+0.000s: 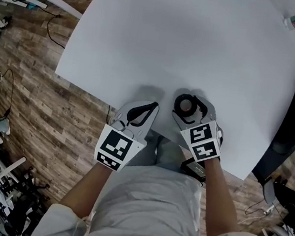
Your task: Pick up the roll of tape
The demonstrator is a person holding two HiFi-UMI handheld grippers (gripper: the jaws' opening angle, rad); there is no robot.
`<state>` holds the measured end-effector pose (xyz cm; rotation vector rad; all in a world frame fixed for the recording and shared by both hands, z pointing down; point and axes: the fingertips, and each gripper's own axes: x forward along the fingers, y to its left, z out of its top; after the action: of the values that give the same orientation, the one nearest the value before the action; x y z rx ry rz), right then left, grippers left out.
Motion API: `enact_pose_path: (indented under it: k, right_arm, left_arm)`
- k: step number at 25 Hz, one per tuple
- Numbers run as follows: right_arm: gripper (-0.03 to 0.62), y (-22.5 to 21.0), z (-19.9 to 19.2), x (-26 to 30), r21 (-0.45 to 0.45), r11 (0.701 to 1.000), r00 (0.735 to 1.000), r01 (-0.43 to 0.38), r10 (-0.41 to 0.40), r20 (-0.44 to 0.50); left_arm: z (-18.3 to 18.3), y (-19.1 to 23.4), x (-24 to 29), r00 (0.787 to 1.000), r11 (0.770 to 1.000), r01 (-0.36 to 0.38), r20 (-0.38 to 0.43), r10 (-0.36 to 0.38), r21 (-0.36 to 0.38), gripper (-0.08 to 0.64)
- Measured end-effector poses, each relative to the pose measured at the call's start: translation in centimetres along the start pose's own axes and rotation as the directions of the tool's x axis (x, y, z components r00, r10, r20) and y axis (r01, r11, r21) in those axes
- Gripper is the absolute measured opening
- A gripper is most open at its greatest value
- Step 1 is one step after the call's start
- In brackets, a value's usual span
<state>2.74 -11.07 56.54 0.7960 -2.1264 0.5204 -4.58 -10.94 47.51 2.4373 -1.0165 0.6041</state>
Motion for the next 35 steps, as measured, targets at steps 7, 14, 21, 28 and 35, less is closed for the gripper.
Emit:
enact_pose_path:
  k: [7,14,21,28,35]
  right_arm:
    - [0.347,-0.3,-0.1,-2.7,0.023,1.000,0.999,0.020,-0.020,0.028]
    - [0.347,-0.1,-0.1,-5.7,0.028,0.999,0.997,0.044,-0.045,0.055]
    - [0.347,-0.3,0.6,-8.4,0.024,0.999,0.995,0.042,-0.044,0.085]
    - [0.347,-1.0,1.9,-11.4,0.017,0.997,0.988,0.070,-0.072,0.134]
    - [0.347,-0.2,2.8,-13.6,0.002,0.997,0.986,0.076,-0.076,0.152]
  left_arm:
    - [0.9,-1.4,-0.5,1.000,1.000,0.000,0.012,0.000,0.025,0.018]
    - [1.0,-3.4,-1.6,1.000,0.999,0.007,0.009,-0.008,0.041,0.018]
    - [1.3,-4.8,-2.3,1.000,0.998,0.011,0.008,-0.012,0.064,0.018]
    - [2.7,-5.7,-3.1,0.999,0.997,0.004,0.032,-0.007,0.075,0.018]
    - [3.5,-6.6,-4.1,0.998,0.998,-0.001,0.055,-0.003,0.066,0.018]
